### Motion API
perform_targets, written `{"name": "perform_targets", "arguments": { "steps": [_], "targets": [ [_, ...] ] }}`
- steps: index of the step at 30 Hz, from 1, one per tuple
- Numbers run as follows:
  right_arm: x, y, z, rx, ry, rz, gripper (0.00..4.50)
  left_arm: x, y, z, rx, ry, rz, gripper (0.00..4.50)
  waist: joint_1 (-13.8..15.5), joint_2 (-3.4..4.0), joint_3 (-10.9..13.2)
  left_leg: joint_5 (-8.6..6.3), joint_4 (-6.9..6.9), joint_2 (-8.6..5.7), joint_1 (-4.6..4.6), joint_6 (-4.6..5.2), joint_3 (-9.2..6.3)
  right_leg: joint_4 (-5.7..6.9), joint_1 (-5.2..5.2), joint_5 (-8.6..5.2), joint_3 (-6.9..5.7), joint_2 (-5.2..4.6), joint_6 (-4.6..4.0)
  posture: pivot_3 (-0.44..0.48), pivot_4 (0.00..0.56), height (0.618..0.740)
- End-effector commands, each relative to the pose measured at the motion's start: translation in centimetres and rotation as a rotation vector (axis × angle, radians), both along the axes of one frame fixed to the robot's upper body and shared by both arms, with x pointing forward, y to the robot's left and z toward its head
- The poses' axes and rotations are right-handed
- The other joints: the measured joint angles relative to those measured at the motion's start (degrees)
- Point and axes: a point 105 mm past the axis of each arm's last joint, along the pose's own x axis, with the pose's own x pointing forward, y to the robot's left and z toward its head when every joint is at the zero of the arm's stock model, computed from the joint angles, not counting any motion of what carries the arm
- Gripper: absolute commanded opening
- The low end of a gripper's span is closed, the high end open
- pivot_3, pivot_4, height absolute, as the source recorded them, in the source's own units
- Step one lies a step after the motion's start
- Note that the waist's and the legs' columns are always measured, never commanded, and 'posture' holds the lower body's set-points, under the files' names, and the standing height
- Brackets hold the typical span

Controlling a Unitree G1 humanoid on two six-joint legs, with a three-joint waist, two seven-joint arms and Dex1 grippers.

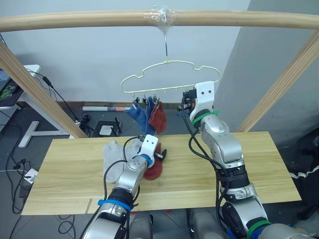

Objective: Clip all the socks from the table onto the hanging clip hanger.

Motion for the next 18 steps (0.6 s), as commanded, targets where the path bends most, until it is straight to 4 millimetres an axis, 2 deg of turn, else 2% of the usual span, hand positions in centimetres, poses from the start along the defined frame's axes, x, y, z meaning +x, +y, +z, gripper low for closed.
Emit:
{"name": "perform_targets", "arguments": {
  "steps": [1,5,10,14,18],
  "targets": [
    [0.1,-0.9,0.7,0.012,-0.02,-0.031,0.0,-2.4,0.7,-3.8,0.01,0.188,0.005,3.88,0.0,0.05,-0.1,0.0,0.0,0.0,0.05,0.0,0.0,0.0,0.04,-0.02,0.0,0.0,0.03,0.039,0.213,0.74],
    [0.2,-1.2,0.8,0.01,-0.019,-0.037,0.0,-3.3,0.4,-4.3,0.001,0.214,-0.015,2.75,-0.1,0.21,-0.2,0.0,0.0,0.0,0.15,0.0,0.0,0.01,0.12,-0.02,0.01,0.0,0.04,0.033,0.217,0.74],
    [0.4,-1.5,0.7,0.007,-0.015,-0.04,0.0,-4.2,-1.3,-3.2,-0.076,0.161,-0.087,1.3,0.0,0.24,-0.2,0.0,0.0,-0.01,0.17,0.0,-0.01,-0.03,0.2,-0.03,0.0,-0.02,0.04,0.037,0.219,0.74],
    [0.6,-1.9,0.7,-0.007,-0.016,-0.04,0.0,-5.1,-2.4,-2.5,-0.066,0.112,-0.177,0.11,0.1,0.24,-0.2,0.0,0.0,-0.01,0.18,0.0,-0.01,-0.05,0.21,-0.03,0.0,-0.02,0.05,0.043,0.221,0.74],
    [0.8,-2.4,0.8,-0.015,-0.015,-0.039,0.0,-4.8,-3.2,-0.4,-0.117,0.021,-0.215,0.02,0.2,0.24,-0.2,0.0,0.01,-0.02,0.16,0.0,-0.01,-0.06,0.21,-0.03,0.0,-0.03,0.05,0.044,0.221,0.74]
  ]
}}
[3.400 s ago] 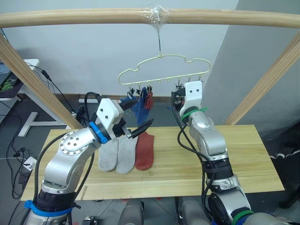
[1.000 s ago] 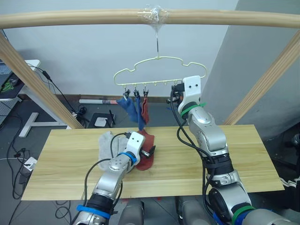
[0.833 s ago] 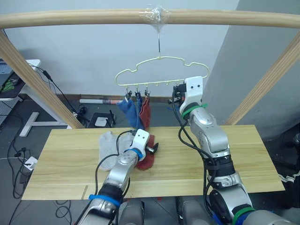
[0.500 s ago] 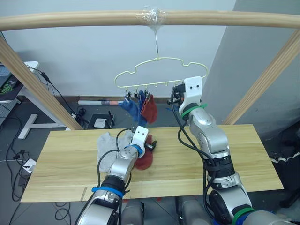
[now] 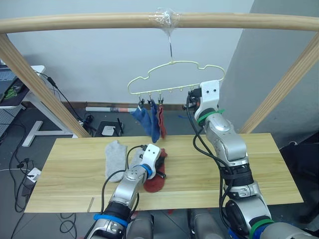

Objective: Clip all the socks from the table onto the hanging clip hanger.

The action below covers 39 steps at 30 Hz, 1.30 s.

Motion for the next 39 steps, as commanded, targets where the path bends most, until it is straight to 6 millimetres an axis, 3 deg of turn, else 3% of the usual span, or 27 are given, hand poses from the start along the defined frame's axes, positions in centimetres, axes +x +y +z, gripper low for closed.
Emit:
{"name": "perform_targets", "arguments": {
  "steps": [1,6,11,16,20,27,39],
  "targets": [
    [0.2,-0.8,0.7,0.008,-0.019,-0.009,0.0,-0.2,-1.1,1.2,-0.033,-0.057,-0.051,0.02,0.0,0.0,0.0,0.0,0.0,0.0,0.0,0.0,0.0,0.0,-0.01,0.0,0.0,0.0,0.0,0.044,0.221,0.74],
    [0.6,-2.1,1.1,0.018,0.006,0.002,0.0,0.7,-2.0,8.0,-0.169,-0.281,-0.119,0.02,0.1,-0.01,0.1,0.01,0.0,0.01,-0.25,0.0,-0.02,0.02,-0.24,0.01,-0.01,0.0,-0.01,0.046,0.22,0.74],
    [0.6,-3.5,0.9,0.077,0.115,0.037,0.0,-0.4,-1.4,12.9,-0.182,-0.443,-0.224,0.02,0.1,0.0,0.1,0.0,-0.03,0.0,-0.25,0.0,-0.01,-0.02,-0.23,0.01,0.0,0.0,-0.04,0.057,0.215,0.74],
    [0.4,-4.1,1.2,0.159,0.208,0.065,0.0,-1.5,-2.0,15.1,-0.132,-0.573,-0.311,0.02,0.3,-0.01,0.1,0.0,-0.01,-0.02,-0.26,0.01,-0.01,-0.05,-0.21,-0.01,0.0,-0.02,-0.04,0.059,0.209,0.74],
    [-0.3,-3.8,1.8,0.301,0.386,0.165,0.0,-2.6,-4.5,17.7,0.03,-0.886,-0.453,0.02,0.6,0.0,0.1,0.01,0.0,-0.03,-0.27,0.02,-0.03,-0.02,-0.21,0.03,-0.01,-0.02,-0.09,0.058,0.204,0.74],
    [-1.5,-3.8,2.2,0.379,0.521,0.203,0.0,-0.9,-4.8,18.4,0.165,-1.039,-0.38,0.02,0.5,0.01,0.1,0.0,-0.04,-0.03,-0.31,0.05,-0.01,-0.06,-0.24,0.13,-0.01,-0.02,-0.31,0.051,0.198,0.74],
    [-2.0,-3.9,2.9,0.45,0.571,0.195,0.0,-0.4,-6.2,19.6,0.121,-1.103,-0.392,0.02,0.4,0.01,0.1,0.0,-0.02,-0.05,-0.45,0.06,-0.03,-0.05,-0.3,0.14,-0.04,-0.03,-0.29,0.029,0.201,0.74]
  ]
}}
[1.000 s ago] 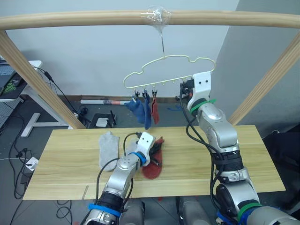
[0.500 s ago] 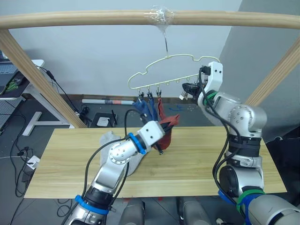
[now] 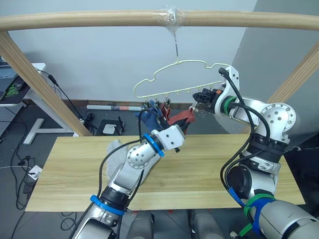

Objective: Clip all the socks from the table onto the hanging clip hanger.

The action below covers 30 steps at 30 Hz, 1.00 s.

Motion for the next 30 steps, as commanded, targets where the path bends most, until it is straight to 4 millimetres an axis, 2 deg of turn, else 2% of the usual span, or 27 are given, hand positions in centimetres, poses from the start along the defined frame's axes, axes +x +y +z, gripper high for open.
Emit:
{"name": "perform_targets", "arguments": {
  "steps": [1,9,18,21,30],
  "targets": [
    [0.1,-0.9,0.5,0.008,0.006,-0.045,0.0,-0.7,-0.9,1.6,-0.031,-0.069,-0.058,0.02,-0.1,0.0,0.0,0.0,0.0,0.0,0.0,0.0,0.0,0.0,-0.01,0.0,0.0,0.0,0.0,0.029,0.201,0.74],
    [0.2,-1.0,0.7,0.011,0.015,-0.052,0.0,-2.0,-1.2,1.1,0.028,-0.116,-0.118,0.02,-0.2,0.0,0.0,0.0,0.0,0.0,-0.01,0.0,0.0,-0.01,-0.01,0.0,0.01,0.0,-0.01,0.029,0.201,0.74],
    [0.0,-0.9,1.1,0.013,0.02,-0.036,0.0,-0.8,-0.8,1.4,0.045,-0.153,-0.07,0.02,-0.2,0.0,0.0,0.01,0.0,0.0,-0.01,0.02,0.0,0.0,-0.01,0.0,0.0,0.0,0.0,0.029,0.202,0.74],
    [0.0,-0.9,1.0,0.009,0.024,-0.03,0.0,-0.3,-0.8,2.0,0.041,-0.186,-0.052,0.02,-0.2,0.0,0.0,0.01,0.0,0.0,-0.02,0.02,0.0,-0.01,-0.01,0.0,0.0,0.0,0.0,0.026,0.202,0.74],
    [-0.1,-1.0,0.9,0.003,0.026,-0.03,0.0,-0.4,-1.0,2.5,0.085,-0.283,-0.047,0.02,-0.2,0.01,0.0,0.01,-0.01,0.0,-0.03,0.02,-0.01,0.02,-0.03,0.0,-0.01,0.0,0.0,0.023,0.202,0.74]
  ]
}}
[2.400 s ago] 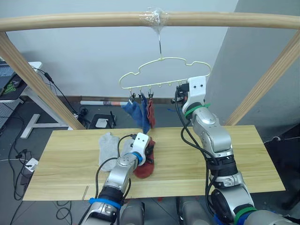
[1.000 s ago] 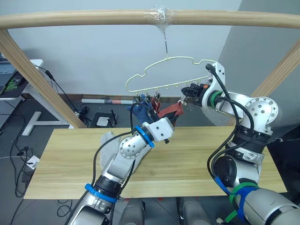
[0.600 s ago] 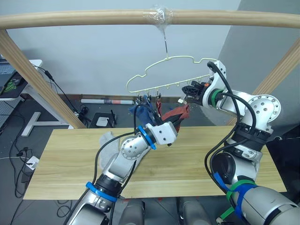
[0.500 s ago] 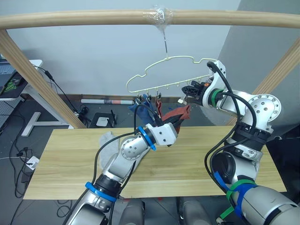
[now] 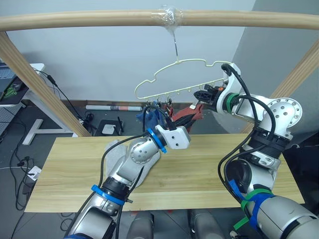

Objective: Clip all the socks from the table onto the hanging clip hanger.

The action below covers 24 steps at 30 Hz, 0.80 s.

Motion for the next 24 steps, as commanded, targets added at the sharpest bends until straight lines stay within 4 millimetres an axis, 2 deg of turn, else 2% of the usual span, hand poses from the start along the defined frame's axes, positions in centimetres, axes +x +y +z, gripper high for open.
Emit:
{"name": "perform_targets", "arguments": {
  "steps": [1,5,8,12,18,21,24],
  "targets": [
    [0.0,-0.8,0.2,-0.014,-0.006,-0.027,0.0,-0.4,-0.4,1.3,-0.006,-0.091,-0.012,0.02,0.0,0.0,0.0,0.0,0.0,0.0,0.0,0.0,0.0,0.0,0.0,0.0,0.0,0.0,0.0,0.023,0.202,0.74],
    [-0.1,-0.6,0.2,-0.018,-0.01,-0.016,0.0,-0.2,-0.6,0.9,0.04,-0.11,-0.004,0.02,0.0,0.0,0.0,0.0,0.01,-0.01,0.0,0.0,0.0,0.0,0.0,0.0,0.0,0.0,0.0,0.023,0.202,0.74],
    [-0.1,-0.3,0.5,0.006,-0.014,-0.002,0.91,0.1,-0.7,0.9,0.027,-0.102,0.012,0.0,-0.1,0.0,0.0,0.0,0.01,-0.01,0.0,0.0,0.0,0.0,0.01,0.0,0.0,0.0,0.0,0.023,0.202,0.74],
    [-0.1,-0.2,0.7,0.018,-0.018,0.006,2.5,0.4,-0.8,1.3,0.01,-0.104,0.02,0.0,-0.2,0.04,0.0,0.0,0.0,0.0,-0.03,0.0,0.01,0.02,-0.06,0.0,0.01,0.0,0.0,0.025,0.203,0.74],
    [-0.1,-0.3,1.6,0.066,-0.042,0.012,4.45,0.5,-0.6,1.3,-0.02,-0.065,0.026,0.0,-0.3,0.06,0.0,0.0,0.0,0.0,-0.03,0.0,0.01,0.04,-0.06,0.0,0.01,0.0,0.0,0.025,0.206,0.74],
    [-1.3,-0.3,3.4,0.07,-0.151,0.064,4.45,1.1,-0.7,0.7,-0.035,0.011,0.039,0.0,-0.3,0.13,0.1,0.0,0.0,0.0,-0.03,0.0,0.02,0.04,-0.06,0.0,0.01,0.0,0.0,0.022,0.206,0.74],
    [-3.1,-1.0,3.4,-0.033,-0.255,0.078,4.45,2.5,-0.2,0.5,-0.169,0.185,0.085,0.0,-0.1,0.17,0.1,0.0,0.0,-0.01,-0.09,0.01,-0.01,0.01,-0.06,0.0,-0.01,-0.01,0.0,0.015,0.206,0.74]
  ]
}}
